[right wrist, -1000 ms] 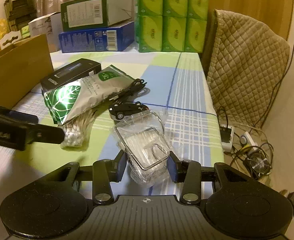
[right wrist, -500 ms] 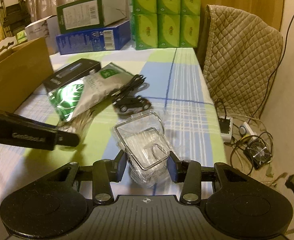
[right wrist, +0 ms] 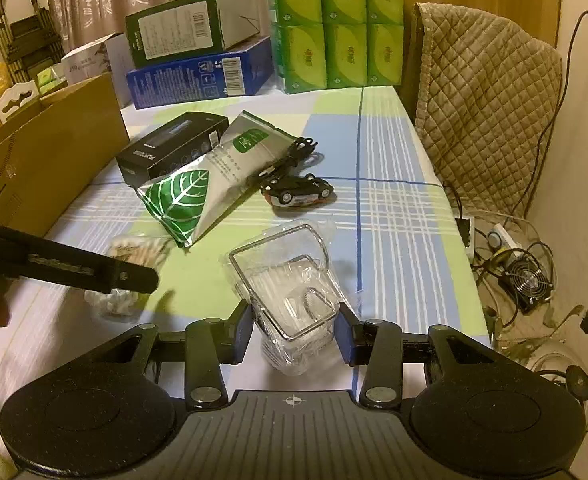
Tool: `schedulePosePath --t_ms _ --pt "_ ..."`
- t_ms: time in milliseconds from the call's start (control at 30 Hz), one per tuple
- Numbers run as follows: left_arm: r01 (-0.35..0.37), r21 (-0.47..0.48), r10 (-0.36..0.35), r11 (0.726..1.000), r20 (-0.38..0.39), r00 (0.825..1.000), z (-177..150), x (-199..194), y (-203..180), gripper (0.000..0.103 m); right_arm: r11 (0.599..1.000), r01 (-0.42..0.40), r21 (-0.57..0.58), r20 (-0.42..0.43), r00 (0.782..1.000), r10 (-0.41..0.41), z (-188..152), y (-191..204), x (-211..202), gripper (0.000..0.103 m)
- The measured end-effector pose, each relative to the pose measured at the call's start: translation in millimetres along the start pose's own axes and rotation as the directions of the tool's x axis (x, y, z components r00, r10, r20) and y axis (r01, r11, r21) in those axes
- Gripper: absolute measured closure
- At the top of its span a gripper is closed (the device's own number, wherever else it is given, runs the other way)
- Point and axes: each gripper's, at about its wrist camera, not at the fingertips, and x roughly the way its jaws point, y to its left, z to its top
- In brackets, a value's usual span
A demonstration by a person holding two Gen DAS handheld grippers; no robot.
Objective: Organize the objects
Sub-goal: 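Grasp the cotton-swab bag with the left gripper while the right holds the clear box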
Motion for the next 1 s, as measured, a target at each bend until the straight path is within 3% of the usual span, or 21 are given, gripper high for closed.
schedulePosePath --t_ms 167,333,567,1000 --pt "-0.065 0.098 0.065 0.993 0.011 0.998 -2.4 3.0 -7.5 0.069 1.0 0.007 -0.007 0.007 1.0 -0.007 1.7 2.3 0.1 0.063" --pt "-0.058 0.111 0.057 0.992 0.009 0.998 -5.1 -2.3 -4.3 0.082 1.0 0.007 -0.002 0.002 1.0 -0.007 1.6 6.8 0.5 0.063" --pt "-0.041 0.107 0.038 0.993 0.027 0.999 -5.9 -21.5 -6.0 0.082 1.0 0.012 0.009 0.008 1.0 -0.012 4.1 13.4 -13.8 0.063" --pt "-0.019 0.107 0.008 0.994 0.107 0.994 -8.4 -94.1 -11.9 0.082 1.0 0.015 -0.002 0.07 0.997 -0.014 17.1 40.4 -69.3 0.063"
